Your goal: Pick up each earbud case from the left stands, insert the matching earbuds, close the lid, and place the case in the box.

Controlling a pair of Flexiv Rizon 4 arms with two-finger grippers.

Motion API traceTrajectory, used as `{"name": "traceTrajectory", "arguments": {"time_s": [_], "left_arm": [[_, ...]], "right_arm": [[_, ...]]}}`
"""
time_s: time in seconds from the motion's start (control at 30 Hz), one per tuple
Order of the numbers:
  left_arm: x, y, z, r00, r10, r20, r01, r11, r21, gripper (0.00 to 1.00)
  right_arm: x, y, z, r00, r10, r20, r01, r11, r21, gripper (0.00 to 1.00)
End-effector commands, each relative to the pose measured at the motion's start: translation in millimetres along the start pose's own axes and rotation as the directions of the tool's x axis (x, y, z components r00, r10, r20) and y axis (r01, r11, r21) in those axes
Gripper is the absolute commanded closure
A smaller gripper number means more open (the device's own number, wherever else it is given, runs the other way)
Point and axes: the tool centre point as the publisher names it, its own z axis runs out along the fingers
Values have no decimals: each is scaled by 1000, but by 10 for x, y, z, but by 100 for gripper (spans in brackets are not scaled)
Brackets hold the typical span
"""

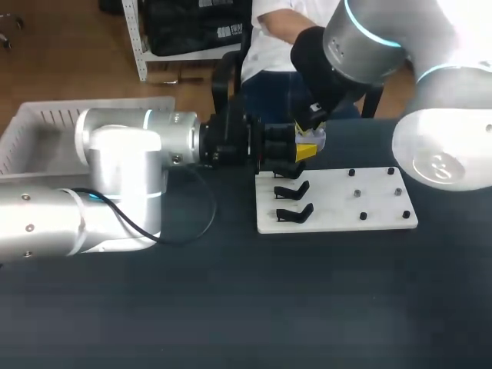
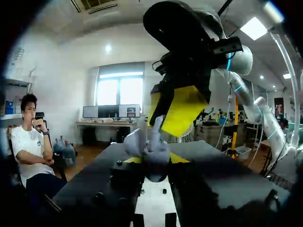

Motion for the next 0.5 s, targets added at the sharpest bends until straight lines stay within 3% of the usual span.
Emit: {"name": "traceTrajectory", "arguments": {"time_s": [0.03, 0.5], "left_arm": [[3, -18, 1, 1000, 4, 4, -4, 1000, -7, 100], [3, -18, 1, 1000, 4, 4, -4, 1000, -7, 100]], "right_arm": [[-14, -9, 29, 1000, -2, -1, 2, 1000, -1, 100], [5, -21, 16, 1000, -8, -1, 8, 1000, -6, 100]]}}
